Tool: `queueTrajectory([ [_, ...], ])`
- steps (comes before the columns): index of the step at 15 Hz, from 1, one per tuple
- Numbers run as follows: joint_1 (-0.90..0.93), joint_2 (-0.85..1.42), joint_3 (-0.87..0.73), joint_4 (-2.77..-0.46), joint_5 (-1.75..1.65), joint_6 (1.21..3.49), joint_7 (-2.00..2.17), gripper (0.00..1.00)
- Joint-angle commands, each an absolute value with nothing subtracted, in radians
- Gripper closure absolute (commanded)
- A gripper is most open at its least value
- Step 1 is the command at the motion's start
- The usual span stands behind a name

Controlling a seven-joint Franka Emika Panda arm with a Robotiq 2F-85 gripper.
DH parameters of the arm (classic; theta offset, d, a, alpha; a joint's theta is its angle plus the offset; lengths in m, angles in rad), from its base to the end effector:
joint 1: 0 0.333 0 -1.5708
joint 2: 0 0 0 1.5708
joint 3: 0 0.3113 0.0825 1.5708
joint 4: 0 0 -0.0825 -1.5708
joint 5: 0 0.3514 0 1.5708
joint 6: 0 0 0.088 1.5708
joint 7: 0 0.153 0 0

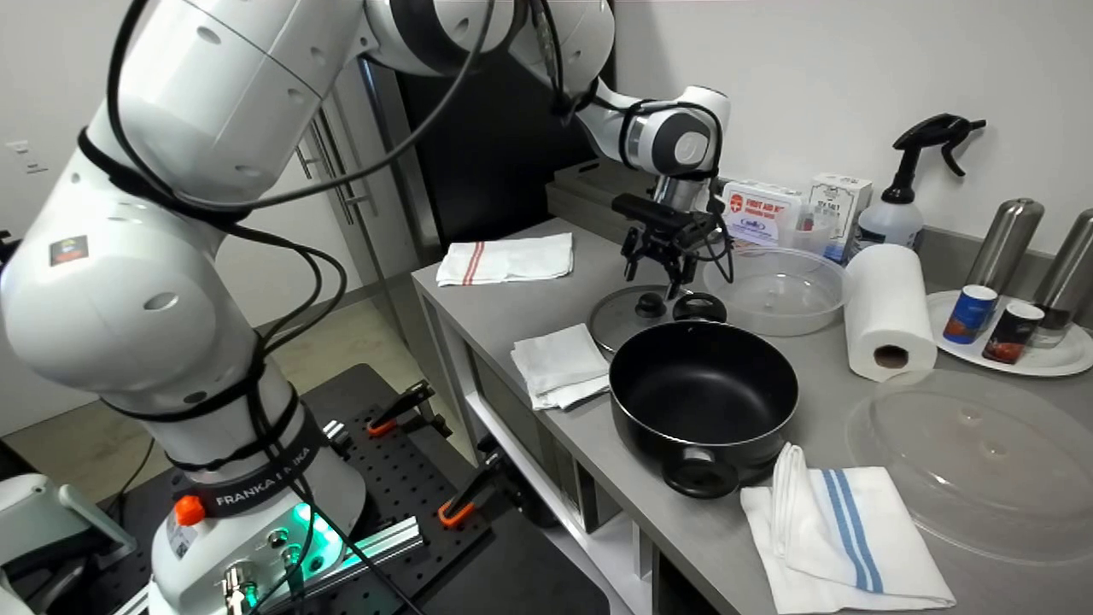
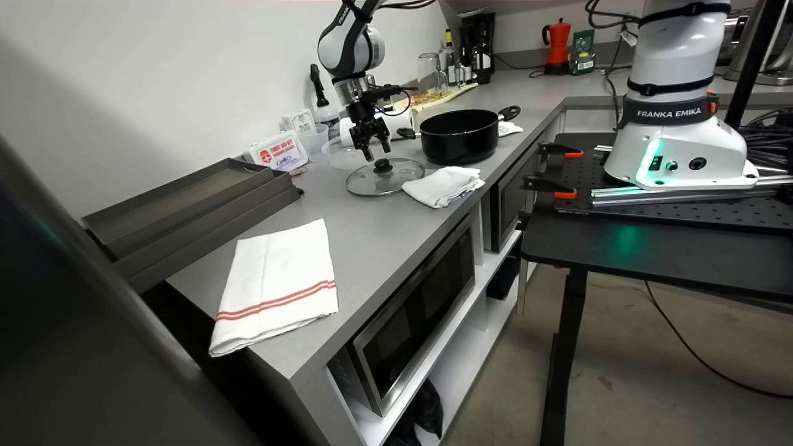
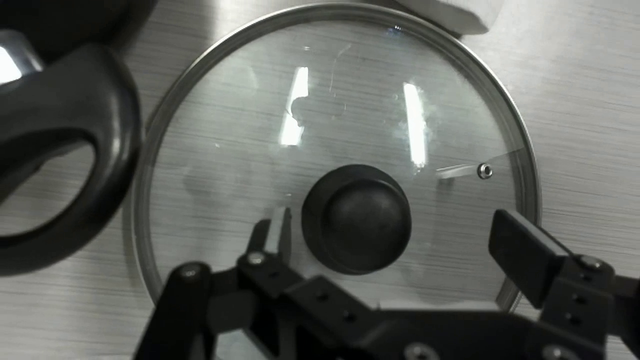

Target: Remove the glass lid from the black pot and put it on the table

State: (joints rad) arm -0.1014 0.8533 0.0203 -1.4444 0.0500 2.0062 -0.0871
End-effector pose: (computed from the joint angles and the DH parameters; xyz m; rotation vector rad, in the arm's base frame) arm 0.6448 -0.0487 0.1321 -3.0281 0.0401 0.4354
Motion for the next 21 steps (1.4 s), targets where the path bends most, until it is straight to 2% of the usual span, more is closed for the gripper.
queueTrajectory([
  [1,-0.104,0.770,0.034,-1.540,0.064,2.031,-0.132,0.00],
  [15,-0.096,0.450,0.078,-1.857,0.066,2.036,-0.310,0.00],
  [16,-0.086,0.522,0.064,-1.768,0.056,2.005,-0.275,0.00],
  [21,-0.085,0.473,0.064,-1.823,0.056,2.007,-0.287,0.00],
])
